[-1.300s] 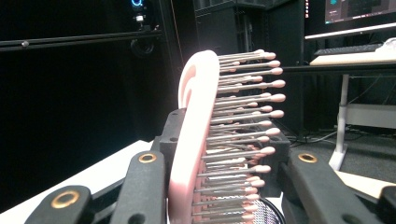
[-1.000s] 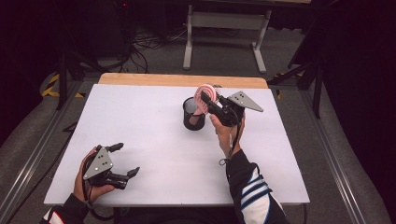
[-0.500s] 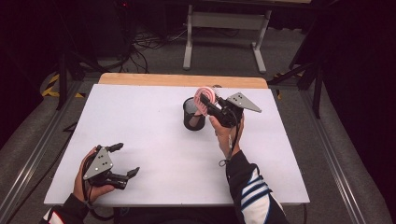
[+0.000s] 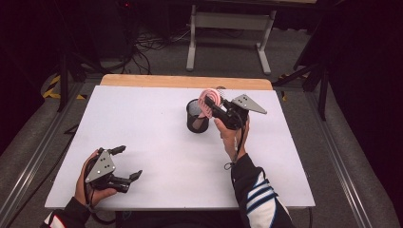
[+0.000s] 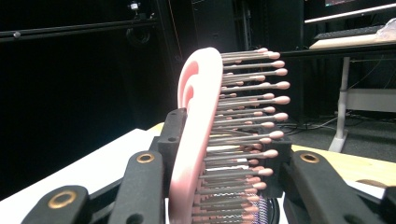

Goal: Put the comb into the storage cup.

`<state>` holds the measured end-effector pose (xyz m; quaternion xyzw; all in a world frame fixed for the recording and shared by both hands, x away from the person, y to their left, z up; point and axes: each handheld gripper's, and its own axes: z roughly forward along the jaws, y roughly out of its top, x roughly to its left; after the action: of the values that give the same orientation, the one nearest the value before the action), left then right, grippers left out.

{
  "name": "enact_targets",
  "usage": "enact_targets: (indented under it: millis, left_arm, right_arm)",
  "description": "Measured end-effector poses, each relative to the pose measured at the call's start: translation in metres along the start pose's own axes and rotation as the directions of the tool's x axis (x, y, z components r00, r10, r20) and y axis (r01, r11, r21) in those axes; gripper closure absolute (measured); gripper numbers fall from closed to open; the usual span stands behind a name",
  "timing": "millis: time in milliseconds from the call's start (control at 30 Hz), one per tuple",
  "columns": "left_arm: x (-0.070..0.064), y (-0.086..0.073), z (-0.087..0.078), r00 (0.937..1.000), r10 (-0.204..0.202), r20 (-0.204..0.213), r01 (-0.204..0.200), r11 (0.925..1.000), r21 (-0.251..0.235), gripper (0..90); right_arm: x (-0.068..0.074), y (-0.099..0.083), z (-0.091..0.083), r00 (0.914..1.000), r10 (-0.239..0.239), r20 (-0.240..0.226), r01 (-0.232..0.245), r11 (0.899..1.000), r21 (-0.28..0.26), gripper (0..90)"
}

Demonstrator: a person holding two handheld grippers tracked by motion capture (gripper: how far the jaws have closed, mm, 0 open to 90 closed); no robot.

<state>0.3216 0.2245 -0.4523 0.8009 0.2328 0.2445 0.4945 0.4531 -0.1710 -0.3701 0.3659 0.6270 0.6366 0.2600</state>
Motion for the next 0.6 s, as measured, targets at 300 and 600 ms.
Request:
enact_targets:
  millis: [300, 600]
  left_arm:
    - [0.0001, -0.0002, 0.0006, 1.0, 0.001, -0.001, -0.001, 1.0, 0.003, 4.2]
    - [-0.0003, -0.0004, 0.0018, 1.0, 0.002, 0.001, -0.002, 1.0, 0.007, 4.2]
  right_arm:
    - [-0.005, 0.0, -0.0042, 0.9998, -0.001, 0.02, 0.001, 1.0, 0.001, 60.2]
    - [-0.0091, -0.0005, -0.0081, 0.9994, -0.004, 0.034, 0.004, 1.0, 0.003, 58.4]
